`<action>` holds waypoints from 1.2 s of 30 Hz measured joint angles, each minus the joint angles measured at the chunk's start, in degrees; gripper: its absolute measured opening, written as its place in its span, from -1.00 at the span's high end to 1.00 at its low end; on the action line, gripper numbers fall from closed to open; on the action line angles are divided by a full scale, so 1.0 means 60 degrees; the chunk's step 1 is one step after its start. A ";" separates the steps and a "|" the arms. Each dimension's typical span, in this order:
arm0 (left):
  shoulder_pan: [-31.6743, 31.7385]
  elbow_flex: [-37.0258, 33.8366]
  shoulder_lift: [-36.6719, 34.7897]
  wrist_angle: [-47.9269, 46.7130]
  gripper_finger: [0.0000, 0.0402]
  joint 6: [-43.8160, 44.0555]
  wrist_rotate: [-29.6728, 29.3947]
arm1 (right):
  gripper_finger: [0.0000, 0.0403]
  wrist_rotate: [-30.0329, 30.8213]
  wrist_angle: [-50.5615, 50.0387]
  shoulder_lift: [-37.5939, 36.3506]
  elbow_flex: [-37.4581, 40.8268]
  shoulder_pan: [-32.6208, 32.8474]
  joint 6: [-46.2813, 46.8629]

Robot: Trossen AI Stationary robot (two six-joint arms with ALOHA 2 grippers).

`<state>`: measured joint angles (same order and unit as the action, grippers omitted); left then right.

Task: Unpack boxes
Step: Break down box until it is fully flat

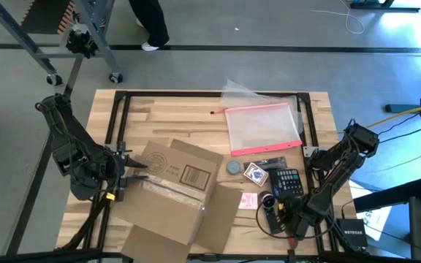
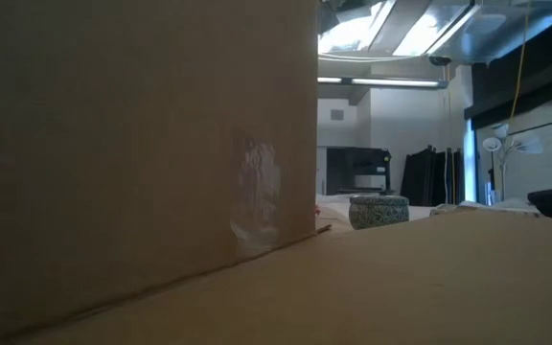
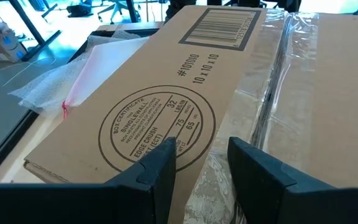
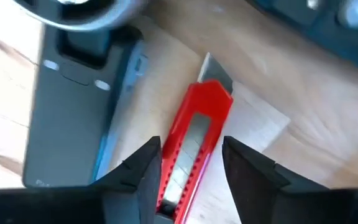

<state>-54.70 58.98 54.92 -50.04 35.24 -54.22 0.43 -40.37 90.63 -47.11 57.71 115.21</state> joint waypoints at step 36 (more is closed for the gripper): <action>0.0000 0.0000 0.0000 0.0000 0.30 -0.0444 -0.0073 | 0.55 0.0777 -0.0508 0.0883 -0.0531 0.0004 0.0822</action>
<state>-54.70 58.98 54.92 -50.04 32.58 -54.65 5.10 -43.42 95.93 -50.30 57.74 120.14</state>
